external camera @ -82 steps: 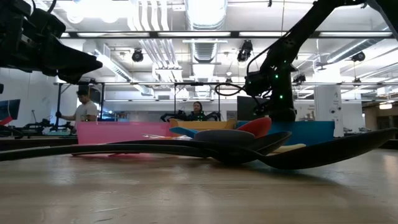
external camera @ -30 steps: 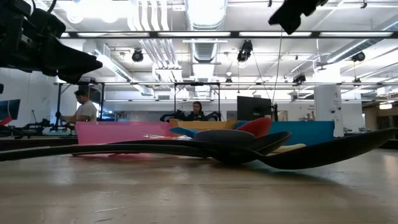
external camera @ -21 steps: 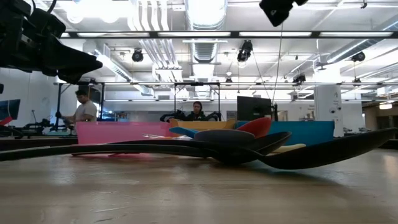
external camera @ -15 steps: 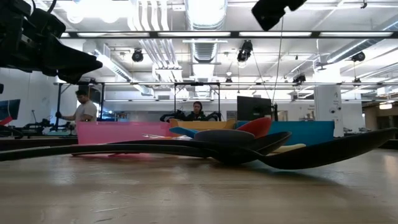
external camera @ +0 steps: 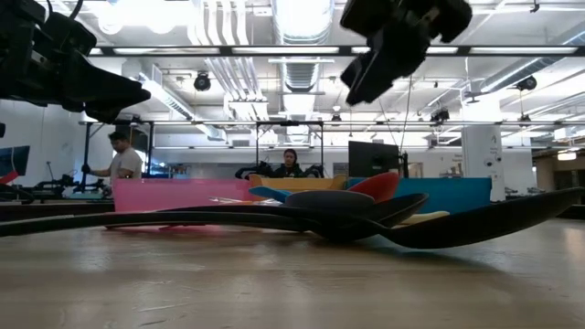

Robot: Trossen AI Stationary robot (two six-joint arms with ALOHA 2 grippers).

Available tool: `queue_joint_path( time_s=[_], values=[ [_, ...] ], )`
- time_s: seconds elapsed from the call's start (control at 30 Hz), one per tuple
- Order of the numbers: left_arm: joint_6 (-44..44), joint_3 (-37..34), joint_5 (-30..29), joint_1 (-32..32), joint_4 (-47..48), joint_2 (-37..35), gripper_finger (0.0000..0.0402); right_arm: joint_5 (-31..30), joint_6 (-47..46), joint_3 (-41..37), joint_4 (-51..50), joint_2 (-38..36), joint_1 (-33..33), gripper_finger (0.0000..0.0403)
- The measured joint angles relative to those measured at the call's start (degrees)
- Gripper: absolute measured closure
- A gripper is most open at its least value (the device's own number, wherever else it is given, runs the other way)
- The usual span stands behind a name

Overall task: Pick & Place Kitchen Items
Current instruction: Put the orange spatula into the yellow bin

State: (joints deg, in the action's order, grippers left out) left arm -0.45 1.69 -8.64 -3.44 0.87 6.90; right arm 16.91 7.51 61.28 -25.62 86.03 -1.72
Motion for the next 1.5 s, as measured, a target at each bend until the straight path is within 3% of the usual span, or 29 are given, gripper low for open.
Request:
queue_joint_path(
  time_s=[0.73,1.5],
  values=[
    [0.0,0.0,0.0,0.0,0.0,0.0,0.0266,-0.2,0.0,1.4,6.1,12.5,0.4,0.0221],
    [0.0,0.0,0.0,0.0,0.0,0.0,0.0266,-6.6,-0.3,1.3,8.2,17.2,0.3,0.0262]
  ],
)
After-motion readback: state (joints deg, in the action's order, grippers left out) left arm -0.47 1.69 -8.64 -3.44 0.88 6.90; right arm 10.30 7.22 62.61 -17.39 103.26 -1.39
